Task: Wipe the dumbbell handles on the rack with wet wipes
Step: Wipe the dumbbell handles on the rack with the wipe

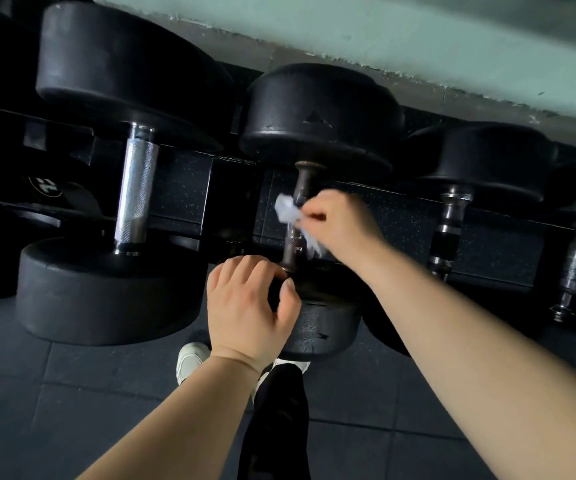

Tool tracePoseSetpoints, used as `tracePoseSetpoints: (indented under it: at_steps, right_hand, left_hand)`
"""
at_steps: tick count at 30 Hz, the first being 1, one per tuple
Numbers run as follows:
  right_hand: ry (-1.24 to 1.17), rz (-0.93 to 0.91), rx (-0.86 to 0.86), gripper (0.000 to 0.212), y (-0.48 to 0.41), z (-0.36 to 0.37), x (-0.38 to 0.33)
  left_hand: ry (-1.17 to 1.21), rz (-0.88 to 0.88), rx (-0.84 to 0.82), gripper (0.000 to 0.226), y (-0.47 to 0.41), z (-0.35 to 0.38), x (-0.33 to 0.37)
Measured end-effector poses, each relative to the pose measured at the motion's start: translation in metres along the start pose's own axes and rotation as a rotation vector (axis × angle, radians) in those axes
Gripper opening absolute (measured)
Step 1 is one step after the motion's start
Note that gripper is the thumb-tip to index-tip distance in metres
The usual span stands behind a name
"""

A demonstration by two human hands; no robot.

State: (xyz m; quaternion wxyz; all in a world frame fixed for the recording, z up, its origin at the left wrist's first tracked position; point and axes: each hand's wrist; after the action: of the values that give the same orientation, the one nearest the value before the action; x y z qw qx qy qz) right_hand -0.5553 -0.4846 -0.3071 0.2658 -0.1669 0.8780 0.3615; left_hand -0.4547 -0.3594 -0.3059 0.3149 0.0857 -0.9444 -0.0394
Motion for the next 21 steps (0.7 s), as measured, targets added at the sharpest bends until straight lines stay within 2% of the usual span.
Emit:
tracePoseSetpoints:
  at_steps: [2, 3, 5, 7, 9, 11, 13, 15, 19, 21]
  right_hand:
    - [-0.099, 0.039, 0.189, 0.015, -0.006, -0.007, -0.002]
    - [-0.112, 0.040, 0.225, 0.014, -0.006, -0.006, -0.003]
    - [-0.052, 0.006, 0.172, 0.014, 0.000, 0.000, -0.003]
    - [0.020, -0.044, 0.028, 0.014, 0.011, 0.011, -0.001]
    - [0.013, -0.020, -0.134, 0.014, 0.020, 0.018, 0.002]
    - [-0.024, 0.047, -0.199, 0.011, 0.024, 0.018, 0.003]
    - [-0.108, 0.122, -0.197, 0.010, 0.030, 0.013, 0.001]
    - [-0.209, 0.155, -0.146, 0.021, 0.039, 0.007, 0.001]
    - [-0.429, 0.102, -0.100, 0.027, 0.060, -0.002, -0.011]
    - [-0.518, 0.061, -0.104, 0.026, 0.067, -0.002, -0.024]
  left_hand:
    - [0.005, 0.000, 0.005, 0.029, 0.000, 0.000, 0.000]
    - [0.005, 0.001, 0.002, 0.029, 0.000, 0.000, 0.000]
    - [0.007, 0.001, 0.000, 0.029, 0.000, 0.000, -0.001]
    - [0.004, 0.003, -0.002, 0.029, 0.000, 0.000, -0.001]
    - [0.001, 0.004, -0.005, 0.030, 0.001, -0.001, -0.001]
    - [0.006, -0.004, -0.017, 0.030, 0.000, -0.002, 0.000]
    - [0.037, -0.025, -0.051, 0.031, -0.002, -0.004, 0.003]
    - [0.109, -0.060, -0.088, 0.039, -0.001, -0.010, 0.006]
    - [0.454, -0.182, -0.229, 0.069, -0.009, -0.029, 0.011]
    - [0.565, -0.142, -0.323, 0.079, -0.016, -0.042, 0.011]
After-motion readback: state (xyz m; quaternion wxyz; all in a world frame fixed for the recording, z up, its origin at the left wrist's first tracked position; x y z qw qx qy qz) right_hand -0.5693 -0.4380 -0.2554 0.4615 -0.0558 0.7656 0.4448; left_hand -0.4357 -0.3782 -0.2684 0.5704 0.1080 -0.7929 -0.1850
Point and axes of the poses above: each hand's wrist, its own y-axis away from the middle knuckle, its own z-axis out of the palm, x = y × z, and after that the axes turned 12 degrees about -x, right-handed
